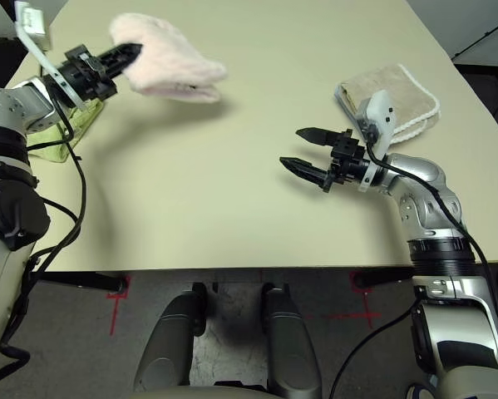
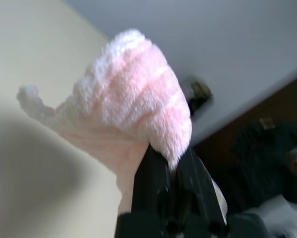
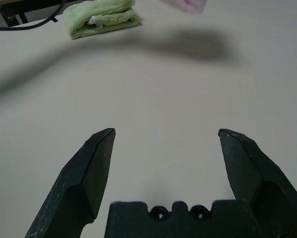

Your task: Fold the towel and set it aside.

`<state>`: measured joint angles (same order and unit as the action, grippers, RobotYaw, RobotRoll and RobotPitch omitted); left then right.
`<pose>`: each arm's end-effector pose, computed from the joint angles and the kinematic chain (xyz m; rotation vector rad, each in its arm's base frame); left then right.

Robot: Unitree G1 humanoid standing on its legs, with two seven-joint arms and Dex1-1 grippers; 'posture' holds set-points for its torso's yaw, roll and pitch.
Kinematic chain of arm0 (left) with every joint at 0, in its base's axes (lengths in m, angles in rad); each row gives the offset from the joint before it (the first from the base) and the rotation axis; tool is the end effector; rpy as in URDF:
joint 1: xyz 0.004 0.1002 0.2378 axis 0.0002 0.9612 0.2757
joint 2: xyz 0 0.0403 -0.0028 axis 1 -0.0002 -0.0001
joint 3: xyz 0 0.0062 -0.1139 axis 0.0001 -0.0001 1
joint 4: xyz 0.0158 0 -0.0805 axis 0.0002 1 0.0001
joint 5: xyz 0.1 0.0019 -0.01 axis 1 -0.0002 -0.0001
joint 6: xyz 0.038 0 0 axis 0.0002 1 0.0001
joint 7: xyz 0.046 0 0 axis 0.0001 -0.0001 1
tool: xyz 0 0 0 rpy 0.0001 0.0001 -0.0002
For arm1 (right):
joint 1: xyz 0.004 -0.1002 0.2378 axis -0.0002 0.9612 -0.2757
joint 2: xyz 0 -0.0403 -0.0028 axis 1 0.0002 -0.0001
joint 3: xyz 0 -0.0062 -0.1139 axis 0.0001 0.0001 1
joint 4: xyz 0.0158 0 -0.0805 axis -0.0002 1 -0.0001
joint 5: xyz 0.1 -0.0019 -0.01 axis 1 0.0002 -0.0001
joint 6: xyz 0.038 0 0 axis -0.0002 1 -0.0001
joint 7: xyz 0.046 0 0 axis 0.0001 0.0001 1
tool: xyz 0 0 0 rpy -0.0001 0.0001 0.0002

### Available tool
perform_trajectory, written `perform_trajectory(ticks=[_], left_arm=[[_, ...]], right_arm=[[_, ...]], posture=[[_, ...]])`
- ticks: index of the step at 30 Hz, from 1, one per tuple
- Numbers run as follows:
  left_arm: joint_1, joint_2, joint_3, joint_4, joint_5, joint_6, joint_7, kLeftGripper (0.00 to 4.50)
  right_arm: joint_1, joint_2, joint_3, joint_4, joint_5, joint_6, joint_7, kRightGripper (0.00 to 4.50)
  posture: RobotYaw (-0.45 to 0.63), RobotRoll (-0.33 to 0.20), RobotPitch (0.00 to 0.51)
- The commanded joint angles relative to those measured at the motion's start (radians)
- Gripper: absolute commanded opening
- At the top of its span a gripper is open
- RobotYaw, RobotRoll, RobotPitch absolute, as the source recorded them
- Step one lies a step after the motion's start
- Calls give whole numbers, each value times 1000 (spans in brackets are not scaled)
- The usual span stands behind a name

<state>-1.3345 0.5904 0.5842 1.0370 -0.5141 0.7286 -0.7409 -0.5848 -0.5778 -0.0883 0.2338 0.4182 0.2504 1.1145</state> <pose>0.3573 0.2793 0.2726 -0.7337 -0.1218 -0.6425 0.3006 -0.2572 0.1714 -0.1702 -0.0875 1.0350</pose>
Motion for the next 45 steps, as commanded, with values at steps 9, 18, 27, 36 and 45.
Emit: perform_trajectory(ticks=[9, 18, 27, 36, 45], left_arm=[[76, 96, 149, -18, -79, -267, 265, 47], [157, 100, 202, -51, -138, -325, 341, 47], [197, 95, 249, -108, -205, -349, 413, 47], [258, 42, 250, -270, -294, -242, 493, 47], [328, -1, 250, -318, -327, -239, 559, 47]], right_arm=[[-2, 6, 11, -22, 3, 12, -4, 4500], [-30, 26, 23, -6, -5, 9, -3, 4500], [-28, 18, 25, -3, -8, 8, 7, 4500], [-38, 23, 37, 13, -16, -4, 13, 4500], [-29, 14, 33, 0, -14, -1, 13, 4500]], posture=[[52, 0, 227], [58, 0, 226], [60, 0, 225], [65, 0, 223], [55, 0, 221]])
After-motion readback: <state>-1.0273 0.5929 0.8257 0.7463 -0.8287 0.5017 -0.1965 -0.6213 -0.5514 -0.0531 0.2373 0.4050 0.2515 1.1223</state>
